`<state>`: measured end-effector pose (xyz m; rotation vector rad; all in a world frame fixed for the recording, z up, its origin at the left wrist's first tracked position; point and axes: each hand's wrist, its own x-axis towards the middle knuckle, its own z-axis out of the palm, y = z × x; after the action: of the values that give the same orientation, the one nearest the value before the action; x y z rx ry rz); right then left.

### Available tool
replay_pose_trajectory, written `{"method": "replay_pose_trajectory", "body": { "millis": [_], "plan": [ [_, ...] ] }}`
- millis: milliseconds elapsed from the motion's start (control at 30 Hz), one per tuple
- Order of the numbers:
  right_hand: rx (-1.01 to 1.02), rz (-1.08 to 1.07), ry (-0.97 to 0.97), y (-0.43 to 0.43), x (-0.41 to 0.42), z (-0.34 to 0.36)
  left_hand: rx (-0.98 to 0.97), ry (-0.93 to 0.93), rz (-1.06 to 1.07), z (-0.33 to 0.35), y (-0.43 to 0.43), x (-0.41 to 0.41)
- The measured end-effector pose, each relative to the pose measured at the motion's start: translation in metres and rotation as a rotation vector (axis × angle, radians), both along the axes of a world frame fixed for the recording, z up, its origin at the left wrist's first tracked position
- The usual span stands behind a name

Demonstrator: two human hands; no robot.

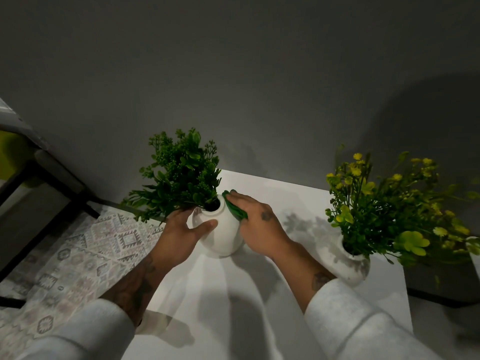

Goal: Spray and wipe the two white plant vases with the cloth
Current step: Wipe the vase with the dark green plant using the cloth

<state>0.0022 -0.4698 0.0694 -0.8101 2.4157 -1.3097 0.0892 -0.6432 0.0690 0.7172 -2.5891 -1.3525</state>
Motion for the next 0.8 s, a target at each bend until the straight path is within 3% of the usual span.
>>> {"method": "replay_pose_trajectory", "body": {
  "millis": [233, 567, 800],
  "plan": [
    [-0.037, -0.04, 0.167, 0.007, 0.031, -0.014, 0.031, 0.039, 0.033, -0.002, 0.001, 0.0],
    [0.017, -0.032, 0.086, -0.008, 0.011, 0.001, -0.038, 0.035, 0.1, -0.002, 0.004, 0.0],
    [-0.028, -0.009, 0.151, -0.001, 0.023, -0.001, -0.064, 0.095, 0.177, -0.008, 0.015, 0.005]
  ]
}}
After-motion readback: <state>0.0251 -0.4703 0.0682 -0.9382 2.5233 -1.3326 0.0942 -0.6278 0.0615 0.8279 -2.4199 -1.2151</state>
